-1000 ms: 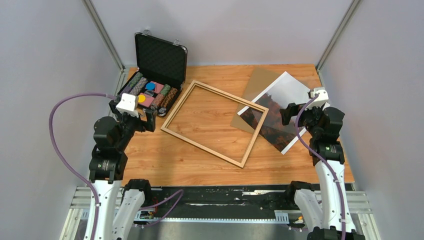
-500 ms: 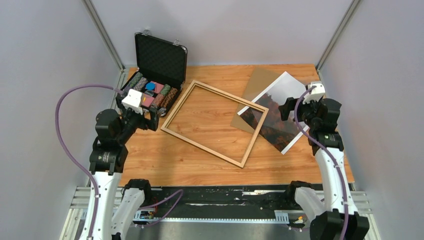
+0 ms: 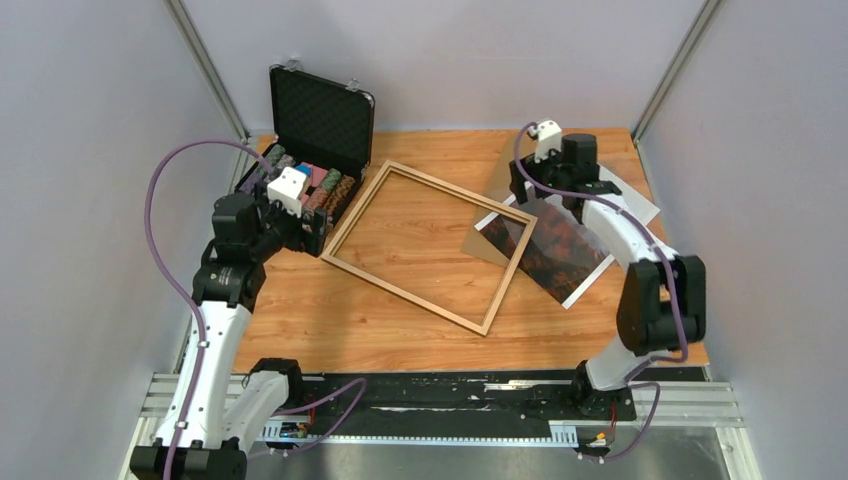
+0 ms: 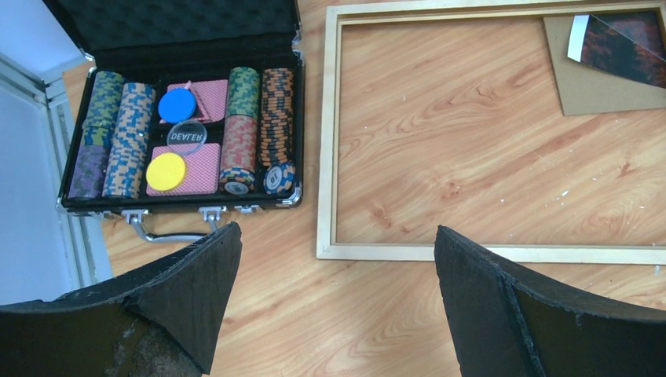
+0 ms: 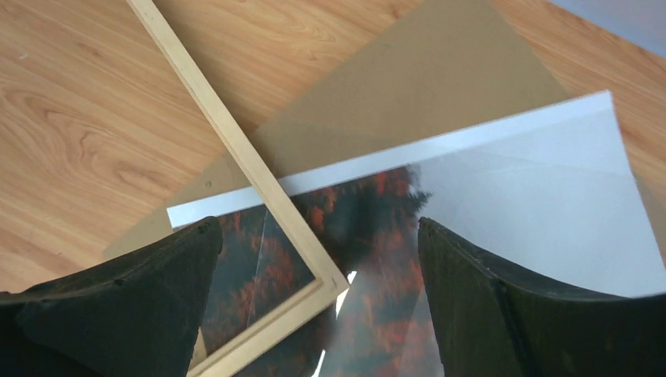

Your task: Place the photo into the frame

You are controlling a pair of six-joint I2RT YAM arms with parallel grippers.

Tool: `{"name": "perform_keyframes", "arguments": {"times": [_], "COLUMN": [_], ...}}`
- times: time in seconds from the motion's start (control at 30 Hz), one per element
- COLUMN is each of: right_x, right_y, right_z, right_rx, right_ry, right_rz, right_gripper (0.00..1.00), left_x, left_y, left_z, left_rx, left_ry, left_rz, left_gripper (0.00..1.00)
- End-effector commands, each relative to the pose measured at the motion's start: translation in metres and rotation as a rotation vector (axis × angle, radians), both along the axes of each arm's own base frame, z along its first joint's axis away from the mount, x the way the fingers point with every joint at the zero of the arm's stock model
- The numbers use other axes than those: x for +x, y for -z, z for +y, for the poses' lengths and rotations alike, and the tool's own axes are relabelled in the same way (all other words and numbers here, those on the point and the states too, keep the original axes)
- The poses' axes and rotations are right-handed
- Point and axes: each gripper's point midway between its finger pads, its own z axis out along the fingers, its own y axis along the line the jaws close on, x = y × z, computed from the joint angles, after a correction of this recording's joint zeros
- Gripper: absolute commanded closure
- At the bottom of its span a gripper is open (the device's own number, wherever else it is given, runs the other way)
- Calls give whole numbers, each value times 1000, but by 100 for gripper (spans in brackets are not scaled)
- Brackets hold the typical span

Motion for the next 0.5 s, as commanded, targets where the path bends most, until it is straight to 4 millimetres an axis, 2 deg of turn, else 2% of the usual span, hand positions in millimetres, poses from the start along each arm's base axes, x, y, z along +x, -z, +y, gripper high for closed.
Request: {"name": "perform_keyframes", "arguments": {"times": [0.0,0.07,0.27,0.47], "right_x": [39,47,53,64], "right_y": [2,16,63,108], "right_z": [29,45,97,128], "right_rx": [-107,-114,-177,-221], "right_ry": [-133,-191,-336,-395], "right_rz": [-54,-19,49,118], "right_gripper": [7,9,10,15], "left_x": [0,0,1,4], "left_y": [-17,-16,-11,-5], "left_z": [-2,-2,-5,-6], "left_rx": [16,12,-10,-11], "left_ry": [21,20,22,18], "left_rz": [-66,-68,-59,-46], "left_gripper": [0,0,0,0]}}
